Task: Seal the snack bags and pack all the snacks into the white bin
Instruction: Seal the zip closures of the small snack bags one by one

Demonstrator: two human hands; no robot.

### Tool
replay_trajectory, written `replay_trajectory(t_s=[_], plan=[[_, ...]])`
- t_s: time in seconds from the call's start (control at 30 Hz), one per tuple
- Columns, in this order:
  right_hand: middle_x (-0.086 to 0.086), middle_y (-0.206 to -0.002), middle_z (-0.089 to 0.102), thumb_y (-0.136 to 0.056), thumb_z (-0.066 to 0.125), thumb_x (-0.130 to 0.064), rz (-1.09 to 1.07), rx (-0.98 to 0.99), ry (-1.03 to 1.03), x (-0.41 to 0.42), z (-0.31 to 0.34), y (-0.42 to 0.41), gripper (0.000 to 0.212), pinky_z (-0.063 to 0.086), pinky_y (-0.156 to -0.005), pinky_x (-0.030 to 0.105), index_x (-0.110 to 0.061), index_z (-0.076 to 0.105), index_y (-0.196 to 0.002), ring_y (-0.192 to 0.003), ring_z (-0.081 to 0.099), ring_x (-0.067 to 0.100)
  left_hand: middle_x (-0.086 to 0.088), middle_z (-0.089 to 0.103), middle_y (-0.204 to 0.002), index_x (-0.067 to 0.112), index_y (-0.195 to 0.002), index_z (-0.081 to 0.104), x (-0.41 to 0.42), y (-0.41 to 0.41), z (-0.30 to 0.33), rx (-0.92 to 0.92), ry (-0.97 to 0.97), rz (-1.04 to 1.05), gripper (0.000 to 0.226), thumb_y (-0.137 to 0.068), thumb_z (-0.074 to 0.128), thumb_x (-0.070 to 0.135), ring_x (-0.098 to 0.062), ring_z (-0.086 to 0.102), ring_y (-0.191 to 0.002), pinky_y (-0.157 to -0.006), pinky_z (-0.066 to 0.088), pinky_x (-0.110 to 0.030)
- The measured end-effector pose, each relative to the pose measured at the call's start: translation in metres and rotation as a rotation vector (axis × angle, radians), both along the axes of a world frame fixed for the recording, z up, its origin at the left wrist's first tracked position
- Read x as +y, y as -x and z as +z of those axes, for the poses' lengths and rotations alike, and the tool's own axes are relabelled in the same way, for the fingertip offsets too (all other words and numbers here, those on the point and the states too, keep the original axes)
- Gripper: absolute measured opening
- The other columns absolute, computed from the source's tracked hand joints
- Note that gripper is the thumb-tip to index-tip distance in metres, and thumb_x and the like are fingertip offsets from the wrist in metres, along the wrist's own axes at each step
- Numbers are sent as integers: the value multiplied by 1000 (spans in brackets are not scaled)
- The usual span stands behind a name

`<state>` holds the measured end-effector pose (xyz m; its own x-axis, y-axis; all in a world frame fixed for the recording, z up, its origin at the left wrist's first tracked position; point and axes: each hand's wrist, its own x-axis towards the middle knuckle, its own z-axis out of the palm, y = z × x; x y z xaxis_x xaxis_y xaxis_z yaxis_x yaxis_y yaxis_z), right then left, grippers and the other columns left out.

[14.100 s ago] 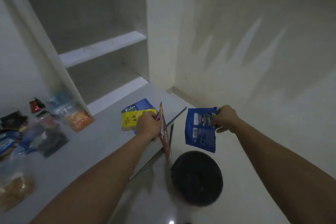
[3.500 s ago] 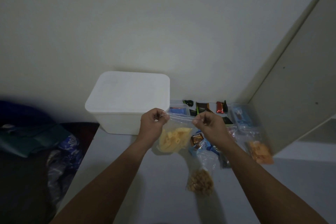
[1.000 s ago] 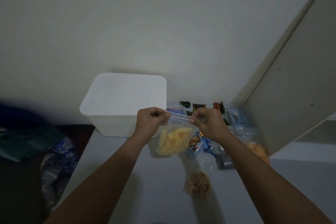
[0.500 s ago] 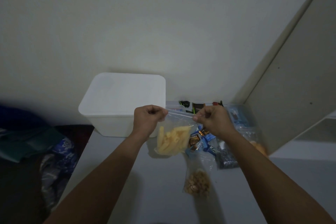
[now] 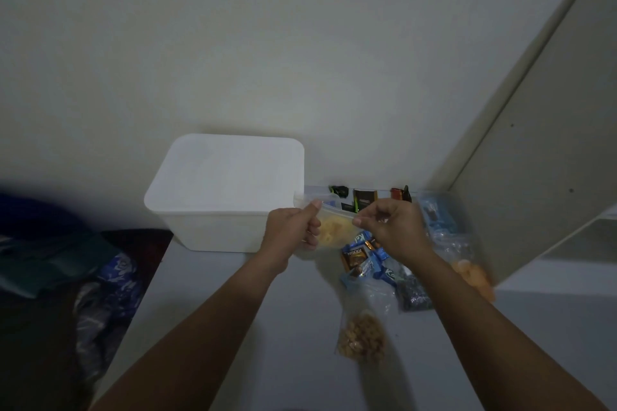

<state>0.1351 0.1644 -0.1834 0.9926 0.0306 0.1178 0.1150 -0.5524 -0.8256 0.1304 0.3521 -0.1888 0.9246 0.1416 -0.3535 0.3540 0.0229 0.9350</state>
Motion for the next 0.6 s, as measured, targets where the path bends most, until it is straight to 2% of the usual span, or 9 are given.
replay_trajectory(t_s=[0.07,0.17,0.3,0.4,0.47,0.53,0.6], plan=[[-6,-72,67,-75,78,-15,0,10,-2,0,-4,1,13,56,-65,32,-23,70,-70,-70,64,13,-12,64,-67,-2,-79,67,-4,-1,1,29,45,-11,42,-88,62,38,-20,58,-52,-52,55,-29],[-5,-73,69,-72,80,-16,14,-23,-1,-1,-10,3,13,56,-69,34,-26,72,-70,-73,65,15,-10,64,-66,0,-78,66,-5,-1,-2,53,82,1,37,-89,62,35,-20,59,-53,-53,56,-29],[-3,-75,71,-72,80,-15,47,-23,3,-2,-16,6,10,57,-73,38,-22,73,-72,-76,67,18,-10,64,-70,0,-80,66,-6,1,-3,79,136,0,21,-91,57,16,-20,60,-57,-56,57,-31],[0,-75,71,-72,80,-18,61,39,-48,-4,-20,7,7,59,-71,39,-19,74,-75,-75,68,21,-12,64,-73,-1,-82,66,-5,3,-5,58,169,-11,16,-90,56,9,-21,61,-63,-61,58,-33],[0,-76,72,-75,79,-21,96,69,-93,-3,-19,8,10,59,-67,29,-14,74,-80,-73,69,14,-13,63,-74,-2,-83,66,-5,5,-7,35,178,-30,14,-89,57,7,-21,61,-64,-62,58,-33],[-2,-75,70,-80,74,-21,121,97,-121,-1,-16,8,13,52,-61,13,-9,74,-86,-66,65,-1,-14,64,-73,-3,-83,66,-6,5,-9,12,176,-54,12,-88,58,5,-21,62,-63,-61,58,-31],[-3,-71,67,-84,70,-18,122,111,-115,3,-13,7,12,46,-56,7,-7,73,-86,-60,60,-8,-13,65,-72,-1,-81,67,-8,6,-11,-10,144,-72,11,-87,60,5,-20,63,-62,-62,58,-30]])
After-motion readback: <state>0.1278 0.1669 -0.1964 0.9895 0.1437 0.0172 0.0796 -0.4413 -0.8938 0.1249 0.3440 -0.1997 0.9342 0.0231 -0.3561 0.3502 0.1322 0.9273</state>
